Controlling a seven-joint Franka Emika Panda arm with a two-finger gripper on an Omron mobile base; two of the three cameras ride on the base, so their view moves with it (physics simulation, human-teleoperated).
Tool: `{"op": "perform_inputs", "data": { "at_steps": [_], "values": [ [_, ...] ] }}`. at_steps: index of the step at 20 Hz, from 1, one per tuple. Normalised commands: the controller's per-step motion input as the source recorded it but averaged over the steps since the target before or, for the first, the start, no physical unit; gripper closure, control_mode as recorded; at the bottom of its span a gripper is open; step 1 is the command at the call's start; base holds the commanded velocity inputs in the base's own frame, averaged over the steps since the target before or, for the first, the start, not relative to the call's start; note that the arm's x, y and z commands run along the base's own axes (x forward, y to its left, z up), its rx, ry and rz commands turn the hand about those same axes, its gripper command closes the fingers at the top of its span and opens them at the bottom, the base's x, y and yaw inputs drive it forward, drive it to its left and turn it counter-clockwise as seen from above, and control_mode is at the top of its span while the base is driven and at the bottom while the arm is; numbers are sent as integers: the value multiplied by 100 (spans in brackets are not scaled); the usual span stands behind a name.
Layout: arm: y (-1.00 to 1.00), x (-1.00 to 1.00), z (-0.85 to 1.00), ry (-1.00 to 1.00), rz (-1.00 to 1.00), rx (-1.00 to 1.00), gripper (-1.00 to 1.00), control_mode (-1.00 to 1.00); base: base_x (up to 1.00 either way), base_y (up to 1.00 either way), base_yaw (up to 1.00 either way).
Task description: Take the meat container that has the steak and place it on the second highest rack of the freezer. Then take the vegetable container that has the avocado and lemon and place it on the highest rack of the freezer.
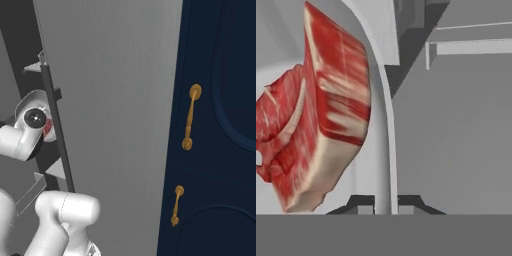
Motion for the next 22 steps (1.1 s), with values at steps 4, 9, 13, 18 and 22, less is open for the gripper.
{"op": "perform_inputs", "data": {
  "at_steps": [4, 9, 13, 18, 22],
  "values": [
    [0, 61, -9, 0, 0, 0, 100, -100, 0, 0, 0],
    [0, 56, -14, 0, -1, -1, 100, -100, 0, 0, 0],
    [0, 44, -8, 0, -4, -9, 100, -100, 0, 0, 0],
    [0, 50, 0, 0, -7, -13, 100, -100, 0, 0, 0],
    [0, 57, 0, 0, -8, -14, 100, -100, 0, 0, 0]
  ]
}}
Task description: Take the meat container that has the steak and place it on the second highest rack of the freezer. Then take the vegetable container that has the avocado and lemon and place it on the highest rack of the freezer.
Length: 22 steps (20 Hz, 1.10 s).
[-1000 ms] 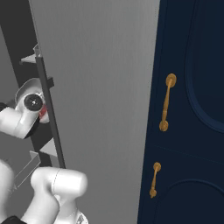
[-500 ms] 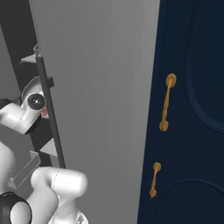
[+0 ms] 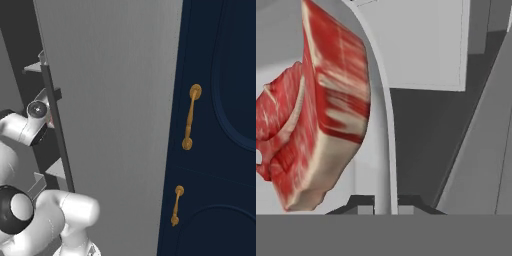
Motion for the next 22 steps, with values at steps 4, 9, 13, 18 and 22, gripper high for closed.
{"op": "perform_inputs", "data": {
  "at_steps": [4, 9, 13, 18, 22],
  "values": [
    [0, 50, -8, 0, -5, -15, 100, -100, 0, 0, 0],
    [0, 44, -22, 0, -1, -12, 100, -100, 0, 0, 0],
    [-9, 28, -41, -1, 0, -10, 100, -100, 0, 0, 0],
    [-4, 29, -44, -3, 0, -8, 100, -100, 0, 0, 0],
    [-2, 36, -27, -5, 0, -2, -100, -100, 0, 0, 0]
  ]
}}
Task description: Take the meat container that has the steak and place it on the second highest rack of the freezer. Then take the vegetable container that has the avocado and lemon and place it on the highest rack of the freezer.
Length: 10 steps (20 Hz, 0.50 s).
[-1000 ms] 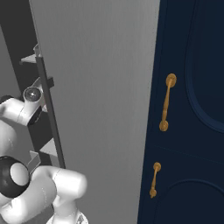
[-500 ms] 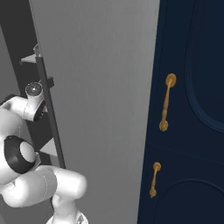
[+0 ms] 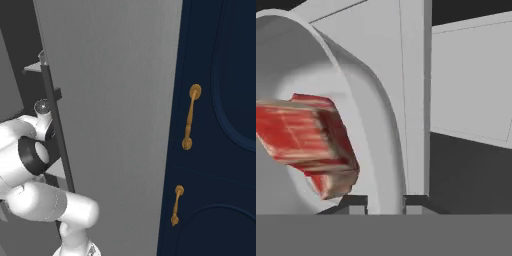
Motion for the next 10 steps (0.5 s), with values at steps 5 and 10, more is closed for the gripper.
{"op": "perform_inputs", "data": {
  "at_steps": [5, 10],
  "values": [
    [-1, 27, -7, -13, 0, 0, -100, -100, 0, 0, 0],
    [-2, -62, 42, -39, 0, 0, -100, -100, 0, 0, 0]
  ]
}}
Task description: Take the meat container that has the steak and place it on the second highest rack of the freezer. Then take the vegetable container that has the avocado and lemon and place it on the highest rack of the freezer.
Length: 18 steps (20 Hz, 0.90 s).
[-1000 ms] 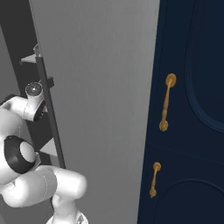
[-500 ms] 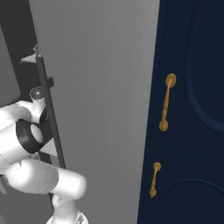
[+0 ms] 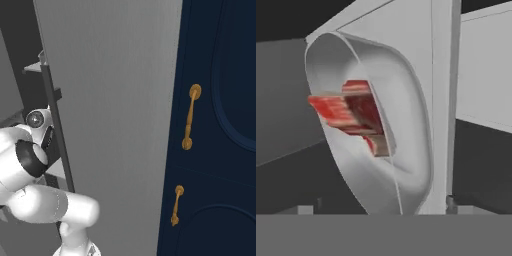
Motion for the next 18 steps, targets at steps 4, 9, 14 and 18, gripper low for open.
{"op": "perform_inputs", "data": {
  "at_steps": [4, 9, 14, 18],
  "values": [
    [-14, -40, 94, -34, 0, 0, -100, -100, 0, 0, 0],
    [-26, -35, 77, -19, 0, 0, -100, -100, 0, 0, 0],
    [-26, -100, 26, -2, 1, -2, -100, -100, 0, 0, 0],
    [-34, -100, 52, 0, 1, 0, -100, -100, 0, 0, 0]
  ]
}}
